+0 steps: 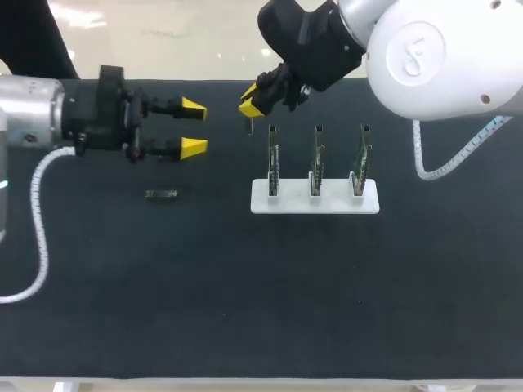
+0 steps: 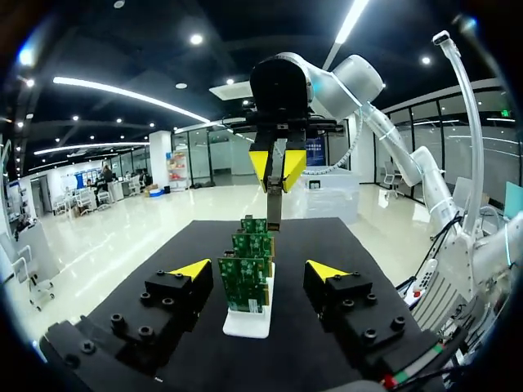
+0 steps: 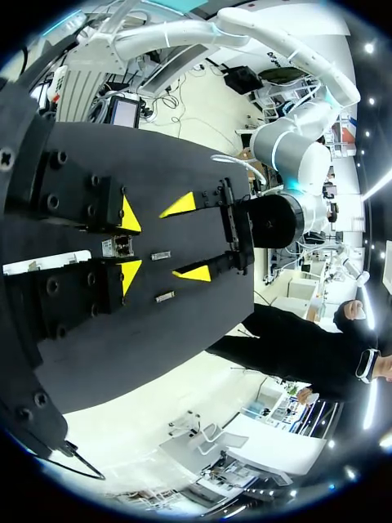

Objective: Pick up the optical module with the left hand, and insert it into the network port with the right hand.

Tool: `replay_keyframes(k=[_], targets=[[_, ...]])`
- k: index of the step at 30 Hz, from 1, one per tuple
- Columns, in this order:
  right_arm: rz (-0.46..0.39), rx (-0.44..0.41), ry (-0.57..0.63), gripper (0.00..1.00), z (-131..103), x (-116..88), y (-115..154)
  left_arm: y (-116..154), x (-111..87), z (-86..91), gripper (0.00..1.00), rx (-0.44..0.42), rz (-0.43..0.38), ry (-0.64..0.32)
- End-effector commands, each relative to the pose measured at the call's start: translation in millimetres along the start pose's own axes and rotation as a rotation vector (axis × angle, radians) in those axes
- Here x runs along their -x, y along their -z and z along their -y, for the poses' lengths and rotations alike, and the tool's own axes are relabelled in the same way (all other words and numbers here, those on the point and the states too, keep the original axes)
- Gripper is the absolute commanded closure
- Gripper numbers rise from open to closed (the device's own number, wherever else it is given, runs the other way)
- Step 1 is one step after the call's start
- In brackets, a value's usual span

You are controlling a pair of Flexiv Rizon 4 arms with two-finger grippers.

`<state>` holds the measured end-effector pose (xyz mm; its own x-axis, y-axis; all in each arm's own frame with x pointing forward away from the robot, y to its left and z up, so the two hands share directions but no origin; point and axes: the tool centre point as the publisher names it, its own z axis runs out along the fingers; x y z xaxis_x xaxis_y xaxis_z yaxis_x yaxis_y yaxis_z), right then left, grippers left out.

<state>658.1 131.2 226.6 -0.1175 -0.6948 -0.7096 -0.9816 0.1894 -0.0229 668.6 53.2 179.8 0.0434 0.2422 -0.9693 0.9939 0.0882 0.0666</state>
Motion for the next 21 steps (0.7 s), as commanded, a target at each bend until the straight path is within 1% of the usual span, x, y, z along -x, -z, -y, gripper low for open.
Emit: replay_keyframes(k=[1, 3, 7, 10, 12, 16, 21], targets=[[0.0, -0.001, 0.0, 1.0, 0, 0, 0, 24, -5.5, -4.6, 0.0, -0.029, -0.022, -0.005], [0.0, -0.001, 0.0, 1.0, 0, 0, 0, 32, -10.0, -8.2, 0.0, -0.034, -0.036, -0.005], [0.0, -0.001, 0.0, 1.0, 0, 0, 0, 51, -12.2, -12.1, 0.0, -0.063, -0.037, -0.004], [0.0, -0.001, 0.0, 1.0, 0, 0, 0, 61, -12.9, -13.8, 0.0, -0.06, -0.051, -0.009], [0.0, -0.001, 0.0, 1.0, 0, 0, 0, 65, -13.2, -15.5, 0.0, -0.048, -0.054, -0.008], [0.0, -0.001, 0.0, 1.0, 0, 0, 0, 72, -12.0, -18.4, 0.0, -0.045, -0.109, -0.001], [0.0, -0.001, 0.0, 1.0, 0, 0, 0, 72, -12.0, -18.4, 0.0, -0.045, -0.109, -0.001]])
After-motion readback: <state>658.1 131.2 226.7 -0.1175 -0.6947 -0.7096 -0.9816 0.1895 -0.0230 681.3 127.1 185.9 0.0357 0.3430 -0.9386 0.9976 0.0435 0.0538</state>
